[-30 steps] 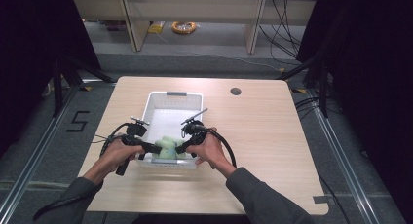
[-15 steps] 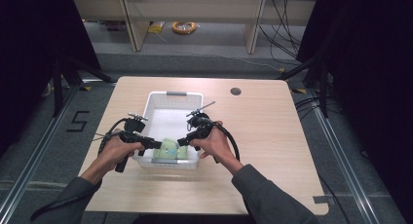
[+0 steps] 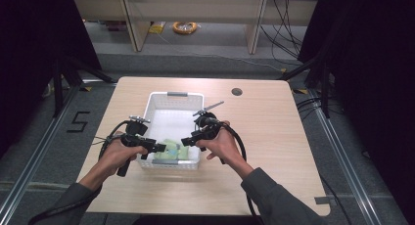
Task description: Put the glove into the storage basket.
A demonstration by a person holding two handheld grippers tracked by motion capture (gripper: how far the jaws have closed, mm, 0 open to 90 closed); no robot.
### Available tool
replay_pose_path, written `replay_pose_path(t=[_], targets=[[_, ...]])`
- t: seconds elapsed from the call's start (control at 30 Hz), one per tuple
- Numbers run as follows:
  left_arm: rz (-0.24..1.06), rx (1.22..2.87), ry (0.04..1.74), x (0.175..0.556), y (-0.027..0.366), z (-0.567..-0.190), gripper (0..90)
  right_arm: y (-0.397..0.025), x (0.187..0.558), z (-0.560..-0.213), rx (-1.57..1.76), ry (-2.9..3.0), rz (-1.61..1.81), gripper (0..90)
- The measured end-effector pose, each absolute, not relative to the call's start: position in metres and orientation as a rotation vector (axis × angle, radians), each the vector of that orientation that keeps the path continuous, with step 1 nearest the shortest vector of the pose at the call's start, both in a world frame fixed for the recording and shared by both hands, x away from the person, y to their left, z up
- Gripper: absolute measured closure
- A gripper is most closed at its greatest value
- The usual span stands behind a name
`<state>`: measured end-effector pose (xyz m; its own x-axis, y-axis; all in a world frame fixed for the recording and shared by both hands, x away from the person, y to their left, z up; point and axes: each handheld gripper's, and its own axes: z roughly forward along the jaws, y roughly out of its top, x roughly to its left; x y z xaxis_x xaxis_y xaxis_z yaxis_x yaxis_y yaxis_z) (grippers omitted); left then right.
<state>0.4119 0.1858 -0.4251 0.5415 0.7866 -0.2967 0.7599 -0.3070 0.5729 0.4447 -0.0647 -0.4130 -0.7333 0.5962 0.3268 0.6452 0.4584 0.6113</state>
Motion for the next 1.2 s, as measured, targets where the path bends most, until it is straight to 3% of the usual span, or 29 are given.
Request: replay_pose_path(t=[0.7, 1.2], targets=[[0.043, 2.028, 1.21, 0.392, 0.177, -0.414, 32.1, -0.101, 0.433, -0.402, -1.139, -2.592, -1.256, 41.7], [0.03, 2.007, 1.155, 0.372, 0.166, -0.408, 31.3, -0.133, 0.421, -0.4, -1.167, -2.552, -1.318, 40.5]])
